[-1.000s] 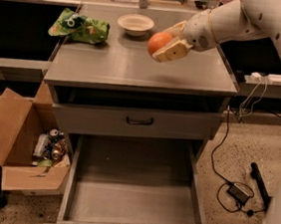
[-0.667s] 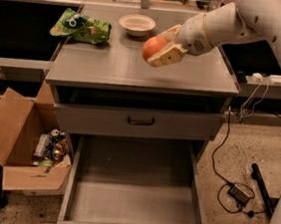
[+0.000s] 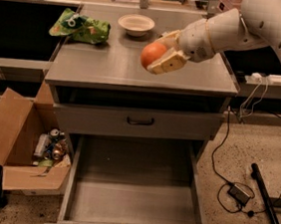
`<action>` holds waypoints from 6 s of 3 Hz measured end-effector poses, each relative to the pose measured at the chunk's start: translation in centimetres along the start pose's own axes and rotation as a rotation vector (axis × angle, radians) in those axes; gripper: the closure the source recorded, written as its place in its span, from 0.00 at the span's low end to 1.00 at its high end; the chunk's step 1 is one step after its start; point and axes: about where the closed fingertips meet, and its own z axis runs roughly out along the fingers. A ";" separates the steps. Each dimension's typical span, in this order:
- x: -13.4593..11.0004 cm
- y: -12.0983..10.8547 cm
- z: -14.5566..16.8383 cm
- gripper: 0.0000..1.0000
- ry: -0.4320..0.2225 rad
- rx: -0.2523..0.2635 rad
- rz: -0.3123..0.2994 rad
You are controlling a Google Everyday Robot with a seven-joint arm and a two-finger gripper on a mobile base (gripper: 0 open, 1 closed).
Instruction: Place orange into middle drawer
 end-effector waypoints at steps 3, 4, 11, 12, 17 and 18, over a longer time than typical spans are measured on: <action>0.9 13.0 1.7 1.00 0.027 -0.248 -0.099; 2.4 13.7 2.7 1.00 0.036 -0.248 -0.093; 30.5 22.0 14.9 1.00 0.159 -0.124 0.299; 34.8 23.2 17.5 1.00 0.201 -0.130 0.371; 42.4 24.1 21.6 0.00 0.319 -0.178 0.490; 40.5 23.9 20.6 0.00 0.288 -0.171 0.467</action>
Offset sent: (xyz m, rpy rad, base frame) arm -0.1816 0.0296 -0.0741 -0.1326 0.1153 0.3406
